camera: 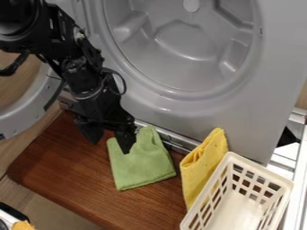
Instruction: Moved the green cloth to the left of the table
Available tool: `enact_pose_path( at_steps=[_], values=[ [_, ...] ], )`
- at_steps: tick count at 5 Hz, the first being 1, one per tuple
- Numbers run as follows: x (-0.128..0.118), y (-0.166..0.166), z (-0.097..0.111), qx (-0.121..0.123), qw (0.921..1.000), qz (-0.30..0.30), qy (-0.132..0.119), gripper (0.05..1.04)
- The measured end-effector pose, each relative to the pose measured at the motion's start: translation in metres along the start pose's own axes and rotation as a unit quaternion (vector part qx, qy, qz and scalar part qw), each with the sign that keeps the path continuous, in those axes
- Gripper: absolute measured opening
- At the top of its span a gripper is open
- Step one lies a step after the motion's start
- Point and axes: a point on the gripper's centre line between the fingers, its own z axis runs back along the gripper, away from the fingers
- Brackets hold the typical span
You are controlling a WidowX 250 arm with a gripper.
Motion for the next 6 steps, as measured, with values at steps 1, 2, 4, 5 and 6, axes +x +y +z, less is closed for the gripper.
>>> enact_pose_path(
  at_steps=[1,2,4,5,6],
  values=[
    [-0.002,0.001,-0.006,-0.001,1.0000,0.005,0.008,1.001],
    [0.003,-0.004,-0.033,0.005,0.9999,-0.005,0.013,1.001],
    [0.016,-0.005,-0.075,0.014,0.9999,0.000,0.002,1.001],
    [0.021,-0.003,-0.088,0.020,0.9995,-0.004,-0.025,1.001],
    [0.023,-0.002,-0.105,0.016,0.9995,-0.008,-0.025,1.001]
  ],
)
